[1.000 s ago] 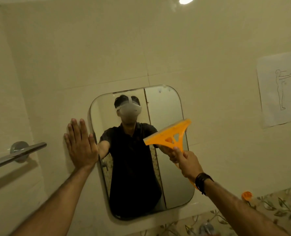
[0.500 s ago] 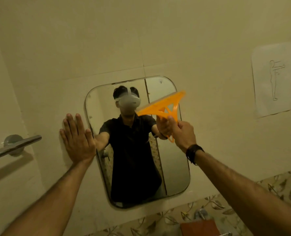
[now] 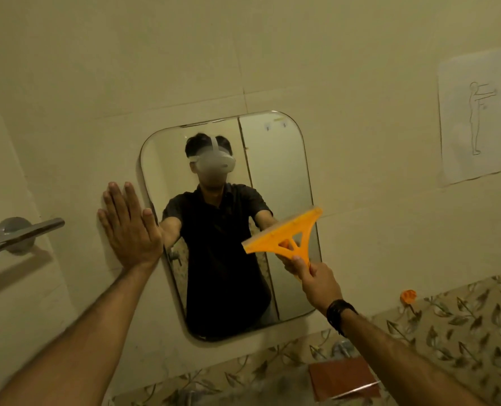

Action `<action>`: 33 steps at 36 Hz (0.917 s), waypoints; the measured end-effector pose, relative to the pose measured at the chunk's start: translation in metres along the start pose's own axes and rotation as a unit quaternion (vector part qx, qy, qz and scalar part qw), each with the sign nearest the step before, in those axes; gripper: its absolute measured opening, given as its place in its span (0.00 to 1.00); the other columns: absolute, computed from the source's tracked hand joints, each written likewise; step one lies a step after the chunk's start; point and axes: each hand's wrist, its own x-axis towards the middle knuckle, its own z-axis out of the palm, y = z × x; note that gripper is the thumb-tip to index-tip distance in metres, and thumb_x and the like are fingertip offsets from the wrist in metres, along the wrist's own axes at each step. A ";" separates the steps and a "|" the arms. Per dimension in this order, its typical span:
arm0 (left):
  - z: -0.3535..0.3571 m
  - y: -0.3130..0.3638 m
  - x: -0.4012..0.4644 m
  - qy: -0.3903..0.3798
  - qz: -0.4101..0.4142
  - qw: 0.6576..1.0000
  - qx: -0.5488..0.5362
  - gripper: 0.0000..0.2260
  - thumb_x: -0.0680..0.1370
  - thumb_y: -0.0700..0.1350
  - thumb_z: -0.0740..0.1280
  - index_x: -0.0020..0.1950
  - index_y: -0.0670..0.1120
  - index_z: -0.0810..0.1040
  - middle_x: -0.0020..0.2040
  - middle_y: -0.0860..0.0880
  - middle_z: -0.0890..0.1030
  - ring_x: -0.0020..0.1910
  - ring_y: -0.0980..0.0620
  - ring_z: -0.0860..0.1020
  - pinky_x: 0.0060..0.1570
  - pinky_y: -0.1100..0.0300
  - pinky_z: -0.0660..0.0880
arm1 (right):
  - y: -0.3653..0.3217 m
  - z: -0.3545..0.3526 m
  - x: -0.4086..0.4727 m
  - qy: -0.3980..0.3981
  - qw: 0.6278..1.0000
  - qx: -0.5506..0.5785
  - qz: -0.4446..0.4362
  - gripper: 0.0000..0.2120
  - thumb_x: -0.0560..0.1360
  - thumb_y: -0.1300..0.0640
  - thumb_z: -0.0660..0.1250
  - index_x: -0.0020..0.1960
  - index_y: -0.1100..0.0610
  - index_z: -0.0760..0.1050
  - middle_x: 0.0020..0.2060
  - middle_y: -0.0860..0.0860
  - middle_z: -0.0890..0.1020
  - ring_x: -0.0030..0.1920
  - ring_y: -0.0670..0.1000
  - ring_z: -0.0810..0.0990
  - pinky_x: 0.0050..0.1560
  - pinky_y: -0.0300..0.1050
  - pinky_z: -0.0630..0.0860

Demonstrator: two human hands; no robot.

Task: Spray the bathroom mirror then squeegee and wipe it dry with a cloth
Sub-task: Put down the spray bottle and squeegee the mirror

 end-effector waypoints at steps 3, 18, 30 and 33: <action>-0.001 0.002 -0.002 -0.001 -0.004 1.000 -0.001 0.28 0.85 0.56 0.39 0.85 0.50 0.47 0.85 0.47 0.49 0.84 0.49 0.47 0.82 0.48 0.44 | 0.020 0.008 -0.020 0.013 1.000 0.009 0.025 0.39 0.67 0.18 0.48 0.34 0.54 0.73 0.24 0.46 0.71 0.26 0.48 0.68 0.32 0.48 0.65; 0.000 -0.007 -0.018 -0.001 0.000 1.000 0.012 0.28 0.85 0.57 0.42 0.85 0.51 0.45 0.85 0.46 0.49 0.84 0.48 0.47 0.82 0.45 0.47 | -0.013 -0.008 -0.015 0.092 0.987 0.127 -0.022 0.33 0.71 0.24 0.56 0.30 0.53 0.69 0.23 0.48 0.68 0.25 0.50 0.65 0.30 0.48 0.62; -0.003 -0.007 -0.031 -0.011 0.010 1.000 0.001 0.29 0.85 0.59 0.40 0.85 0.49 0.46 0.85 0.43 0.51 0.84 0.45 0.49 0.82 0.48 0.43 | 0.012 0.002 -0.013 0.041 0.997 0.066 0.016 0.26 0.71 0.21 0.53 0.26 0.35 0.76 0.18 0.38 0.71 0.20 0.41 0.66 0.28 0.42 0.64; -0.001 -0.009 -0.031 -0.007 0.015 1.000 -0.010 0.29 0.85 0.58 0.41 0.85 0.48 0.45 0.85 0.42 0.51 0.84 0.44 0.49 0.82 0.47 0.44 | 0.039 0.009 -0.028 0.031 0.997 0.046 0.049 0.32 0.71 0.21 0.53 0.23 0.44 0.70 0.19 0.43 0.65 0.24 0.47 0.61 0.32 0.48 0.62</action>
